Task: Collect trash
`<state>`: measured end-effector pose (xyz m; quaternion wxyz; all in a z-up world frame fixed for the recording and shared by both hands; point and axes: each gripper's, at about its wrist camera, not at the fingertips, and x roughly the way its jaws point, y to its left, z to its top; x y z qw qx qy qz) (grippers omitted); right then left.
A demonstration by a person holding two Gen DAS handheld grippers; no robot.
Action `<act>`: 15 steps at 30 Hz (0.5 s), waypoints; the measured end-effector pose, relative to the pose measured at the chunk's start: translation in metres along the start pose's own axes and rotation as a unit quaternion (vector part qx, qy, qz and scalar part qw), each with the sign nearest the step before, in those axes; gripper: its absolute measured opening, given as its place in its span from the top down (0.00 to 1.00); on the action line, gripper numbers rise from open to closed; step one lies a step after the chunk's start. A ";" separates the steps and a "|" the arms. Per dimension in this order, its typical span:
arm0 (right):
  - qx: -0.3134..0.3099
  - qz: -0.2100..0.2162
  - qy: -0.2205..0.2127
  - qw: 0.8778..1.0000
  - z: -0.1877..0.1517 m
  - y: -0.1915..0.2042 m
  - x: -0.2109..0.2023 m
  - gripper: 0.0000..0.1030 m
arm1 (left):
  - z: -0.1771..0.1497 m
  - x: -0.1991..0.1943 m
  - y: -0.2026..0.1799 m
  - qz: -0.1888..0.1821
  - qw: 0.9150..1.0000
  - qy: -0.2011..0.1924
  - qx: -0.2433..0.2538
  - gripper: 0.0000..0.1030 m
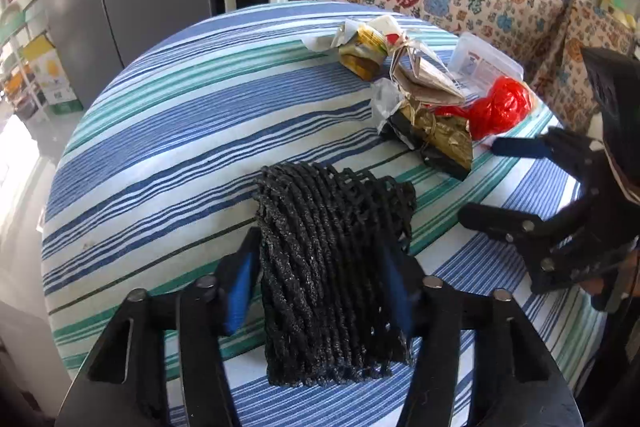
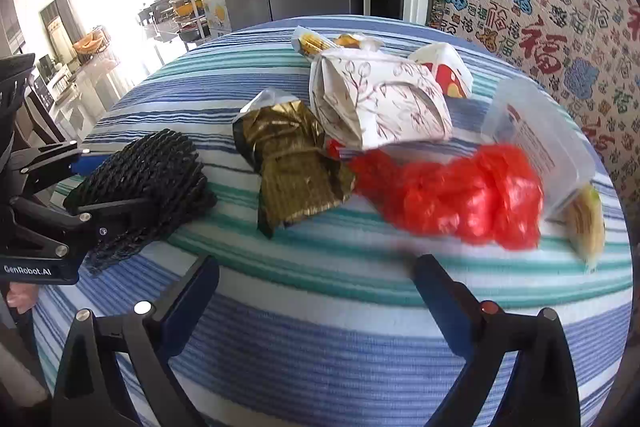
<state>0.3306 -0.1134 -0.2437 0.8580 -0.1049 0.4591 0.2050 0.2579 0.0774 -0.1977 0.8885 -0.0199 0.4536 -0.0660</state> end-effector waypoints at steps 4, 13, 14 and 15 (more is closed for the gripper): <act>-0.026 -0.007 0.009 1.000 0.020 0.004 0.016 0.07 | 0.001 -0.005 0.011 -0.029 0.999 0.003 -0.030 0.74; -0.004 -0.018 -0.007 1.000 0.018 0.000 0.004 0.53 | -0.001 -0.007 0.006 -0.033 0.999 0.004 -0.024 0.76; -0.001 -0.024 -0.002 1.000 0.009 -0.003 -0.002 0.53 | -0.001 -0.008 0.004 -0.037 0.999 0.002 -0.022 0.76; 0.004 -0.032 0.003 0.999 -0.001 -0.005 -0.009 0.53 | -0.002 -0.010 0.002 -0.044 0.999 -0.001 -0.020 0.76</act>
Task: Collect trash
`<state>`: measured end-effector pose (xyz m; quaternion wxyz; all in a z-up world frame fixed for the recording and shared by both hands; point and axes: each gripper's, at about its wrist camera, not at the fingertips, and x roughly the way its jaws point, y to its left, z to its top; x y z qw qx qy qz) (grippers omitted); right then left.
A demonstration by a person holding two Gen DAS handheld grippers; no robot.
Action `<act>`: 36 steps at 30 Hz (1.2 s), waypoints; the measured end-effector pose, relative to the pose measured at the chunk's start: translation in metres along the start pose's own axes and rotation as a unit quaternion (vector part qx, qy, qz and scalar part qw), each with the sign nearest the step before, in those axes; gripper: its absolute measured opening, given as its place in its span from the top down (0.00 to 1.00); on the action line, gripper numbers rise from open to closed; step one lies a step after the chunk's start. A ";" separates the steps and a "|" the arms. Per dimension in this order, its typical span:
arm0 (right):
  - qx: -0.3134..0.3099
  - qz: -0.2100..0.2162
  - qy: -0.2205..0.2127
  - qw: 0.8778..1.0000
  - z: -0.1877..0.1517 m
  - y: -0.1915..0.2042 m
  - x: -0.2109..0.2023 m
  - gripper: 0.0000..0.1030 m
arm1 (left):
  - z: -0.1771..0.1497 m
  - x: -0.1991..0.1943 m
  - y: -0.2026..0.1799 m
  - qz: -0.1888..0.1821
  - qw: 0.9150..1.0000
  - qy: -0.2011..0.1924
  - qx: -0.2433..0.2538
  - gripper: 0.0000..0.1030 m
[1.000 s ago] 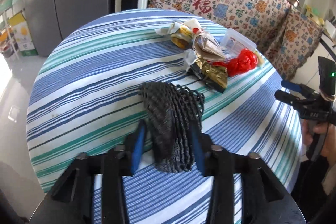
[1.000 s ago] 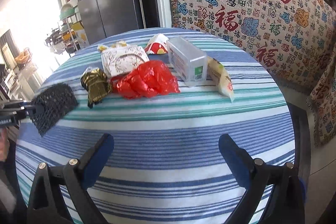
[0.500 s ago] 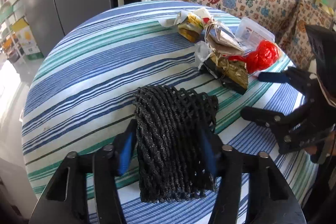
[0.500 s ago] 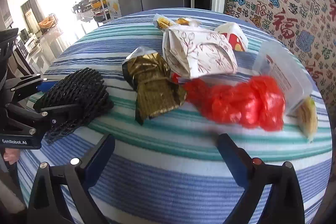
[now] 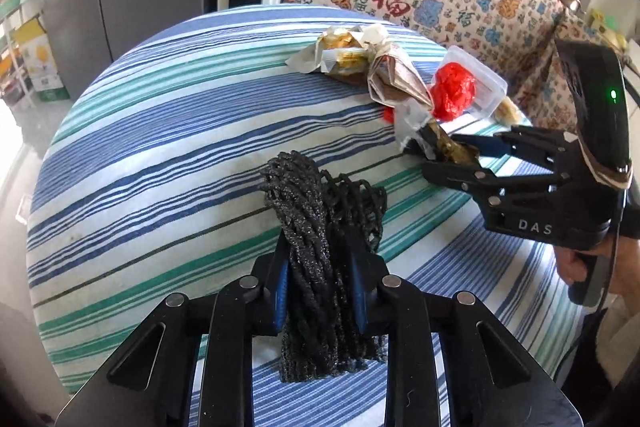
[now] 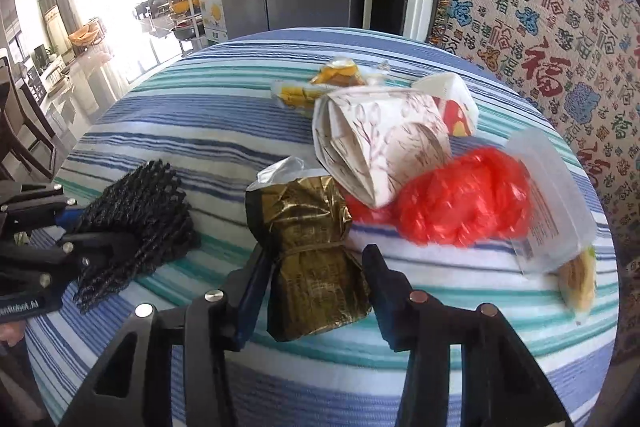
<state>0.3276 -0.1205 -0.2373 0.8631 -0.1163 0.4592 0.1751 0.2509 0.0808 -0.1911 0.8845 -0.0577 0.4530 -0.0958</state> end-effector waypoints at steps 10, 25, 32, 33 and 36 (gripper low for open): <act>0.089 -0.076 -0.007 0.993 -0.076 -0.051 -0.065 0.46 | -0.003 -0.017 -0.019 -0.025 0.999 -0.023 0.025 0.20; 0.098 -0.061 -0.016 0.993 -0.097 -0.048 -0.053 0.06 | -0.013 0.017 -0.019 0.079 0.995 0.021 0.055 0.00; 0.101 -0.065 -0.022 0.993 -0.097 -0.047 -0.053 0.03 | -0.017 0.016 -0.018 0.076 0.995 0.010 0.061 0.00; 0.101 -0.066 -0.022 0.992 -0.097 -0.047 -0.054 0.03 | -0.017 0.015 -0.017 0.076 0.995 0.010 0.061 0.00; 0.103 -0.074 -0.024 0.992 -0.097 -0.046 -0.055 0.06 | -0.019 0.013 -0.016 0.075 0.995 0.010 0.063 0.00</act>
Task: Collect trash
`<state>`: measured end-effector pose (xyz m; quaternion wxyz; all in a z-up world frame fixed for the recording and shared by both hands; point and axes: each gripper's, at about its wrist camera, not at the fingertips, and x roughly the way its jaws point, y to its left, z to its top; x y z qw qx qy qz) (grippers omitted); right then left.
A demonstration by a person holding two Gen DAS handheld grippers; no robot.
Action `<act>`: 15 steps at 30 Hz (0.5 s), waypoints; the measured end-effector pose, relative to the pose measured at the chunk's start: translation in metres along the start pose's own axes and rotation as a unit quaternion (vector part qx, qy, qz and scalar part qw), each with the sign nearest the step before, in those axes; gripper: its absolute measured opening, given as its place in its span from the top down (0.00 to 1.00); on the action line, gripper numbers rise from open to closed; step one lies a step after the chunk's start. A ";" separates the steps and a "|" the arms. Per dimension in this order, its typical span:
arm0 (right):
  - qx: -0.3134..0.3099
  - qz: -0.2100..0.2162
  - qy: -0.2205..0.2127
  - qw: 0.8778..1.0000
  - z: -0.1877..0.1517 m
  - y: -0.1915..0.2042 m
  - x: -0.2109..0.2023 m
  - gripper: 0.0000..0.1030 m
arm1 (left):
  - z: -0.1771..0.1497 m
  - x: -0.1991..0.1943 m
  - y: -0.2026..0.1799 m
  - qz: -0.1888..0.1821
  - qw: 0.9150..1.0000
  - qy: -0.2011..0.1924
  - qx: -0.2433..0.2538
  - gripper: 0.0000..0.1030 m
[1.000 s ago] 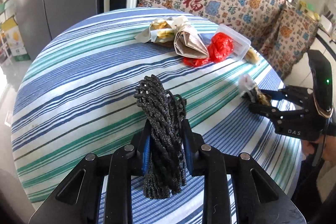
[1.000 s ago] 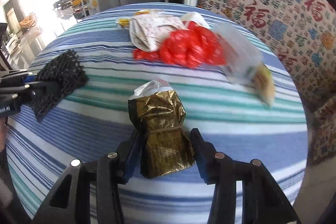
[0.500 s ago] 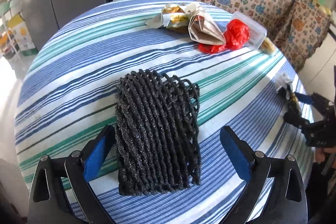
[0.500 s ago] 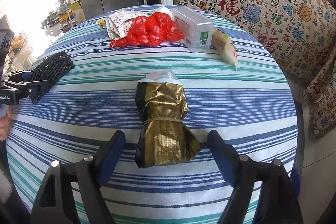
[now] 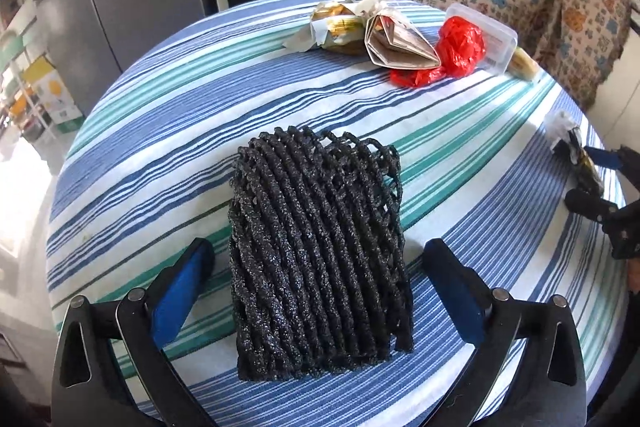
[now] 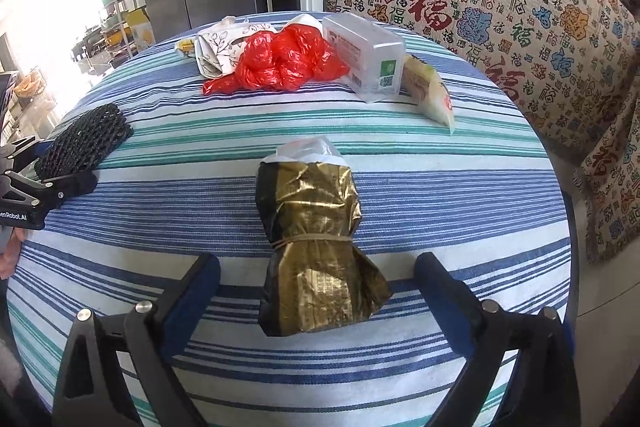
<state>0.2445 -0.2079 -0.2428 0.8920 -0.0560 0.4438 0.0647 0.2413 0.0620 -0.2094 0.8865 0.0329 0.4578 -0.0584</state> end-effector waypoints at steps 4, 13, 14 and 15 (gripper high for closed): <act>0.013 0.007 0.001 1.000 0.004 -0.005 -0.011 0.66 | -0.002 -0.012 -0.001 -0.003 1.000 -0.023 0.000 0.56; 0.045 0.019 -0.028 0.998 0.012 -0.025 -0.049 0.71 | 0.008 -0.037 -0.005 -0.076 0.994 -0.048 -0.055 0.85; 0.051 0.018 -0.033 0.998 0.013 -0.030 -0.055 0.71 | 0.012 -0.042 -0.013 -0.083 0.994 -0.055 -0.052 0.85; 0.060 0.017 -0.037 0.997 0.013 -0.037 -0.061 0.71 | 0.016 -0.048 -0.022 -0.089 0.993 -0.062 -0.044 0.85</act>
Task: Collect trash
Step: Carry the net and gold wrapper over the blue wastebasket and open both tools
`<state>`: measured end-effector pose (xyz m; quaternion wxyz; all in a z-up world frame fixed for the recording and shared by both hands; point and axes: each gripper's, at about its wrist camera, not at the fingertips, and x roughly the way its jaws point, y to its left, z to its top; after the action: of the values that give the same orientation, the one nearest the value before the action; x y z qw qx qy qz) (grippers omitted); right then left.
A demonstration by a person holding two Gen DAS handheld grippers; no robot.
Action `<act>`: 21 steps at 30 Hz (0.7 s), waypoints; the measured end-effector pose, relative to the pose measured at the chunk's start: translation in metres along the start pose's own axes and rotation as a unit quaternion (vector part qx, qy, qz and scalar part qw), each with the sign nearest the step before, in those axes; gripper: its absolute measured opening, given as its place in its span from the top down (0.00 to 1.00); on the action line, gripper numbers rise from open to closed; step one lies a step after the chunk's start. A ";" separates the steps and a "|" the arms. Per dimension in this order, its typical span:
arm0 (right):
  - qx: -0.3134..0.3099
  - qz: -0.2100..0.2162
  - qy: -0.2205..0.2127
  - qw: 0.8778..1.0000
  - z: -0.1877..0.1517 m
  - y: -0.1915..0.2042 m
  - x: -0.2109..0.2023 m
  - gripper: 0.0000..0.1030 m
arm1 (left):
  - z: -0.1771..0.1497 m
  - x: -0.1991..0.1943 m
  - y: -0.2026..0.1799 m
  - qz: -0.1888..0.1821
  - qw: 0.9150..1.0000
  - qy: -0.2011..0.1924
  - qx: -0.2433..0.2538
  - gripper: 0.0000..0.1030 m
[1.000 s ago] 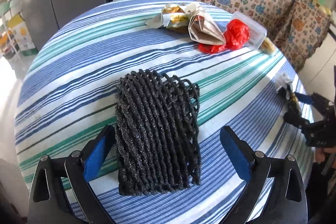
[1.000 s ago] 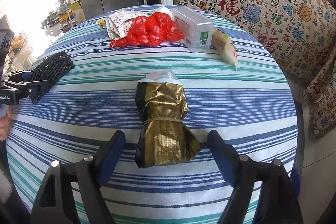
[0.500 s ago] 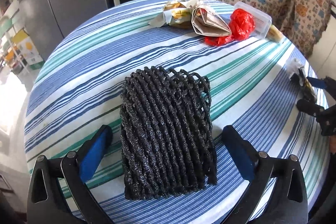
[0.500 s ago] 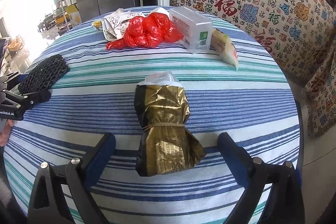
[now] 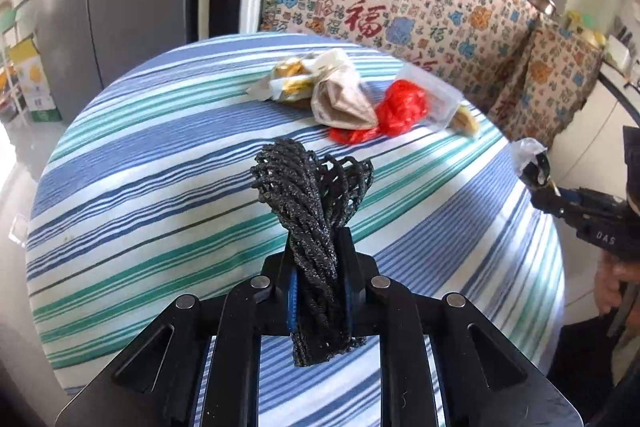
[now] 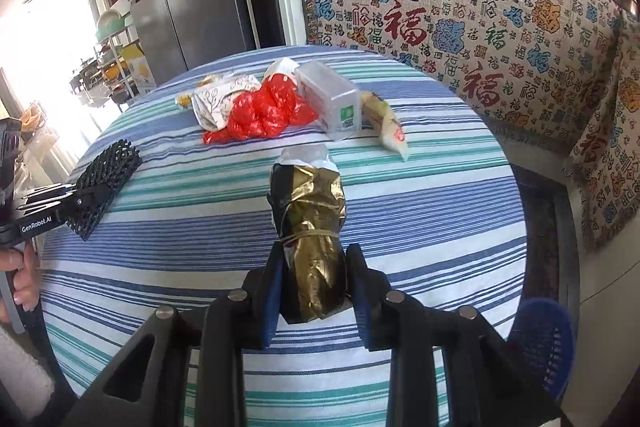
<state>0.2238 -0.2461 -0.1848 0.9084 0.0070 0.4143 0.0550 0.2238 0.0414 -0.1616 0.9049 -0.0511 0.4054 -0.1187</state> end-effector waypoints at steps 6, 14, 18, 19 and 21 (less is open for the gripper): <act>0.061 -0.023 -0.021 0.998 0.002 -0.053 -0.044 0.71 | 0.027 -0.007 -0.092 -0.077 0.996 -0.013 0.045 0.85; 0.146 -0.100 -0.028 0.984 -0.025 -0.158 -0.106 0.71 | 0.059 0.019 -0.233 -0.172 0.978 0.001 0.118 0.85; 0.165 -0.139 -0.006 0.977 -0.040 -0.211 -0.119 0.71 | 0.061 0.051 -0.299 -0.207 0.968 0.028 0.138 0.85; 0.172 -0.144 -0.001 0.975 -0.044 -0.224 -0.121 0.71 | 0.060 0.061 -0.315 -0.214 0.965 0.035 0.144 0.85; 0.183 -0.157 0.011 0.970 -0.052 -0.248 -0.121 0.70 | 0.058 0.079 -0.344 -0.225 0.961 0.047 0.154 0.85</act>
<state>0.1293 -0.5069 -0.1424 0.8845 0.1078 0.4229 -0.1650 0.2583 -0.3121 -0.1151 0.8317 0.0049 0.4024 -0.3825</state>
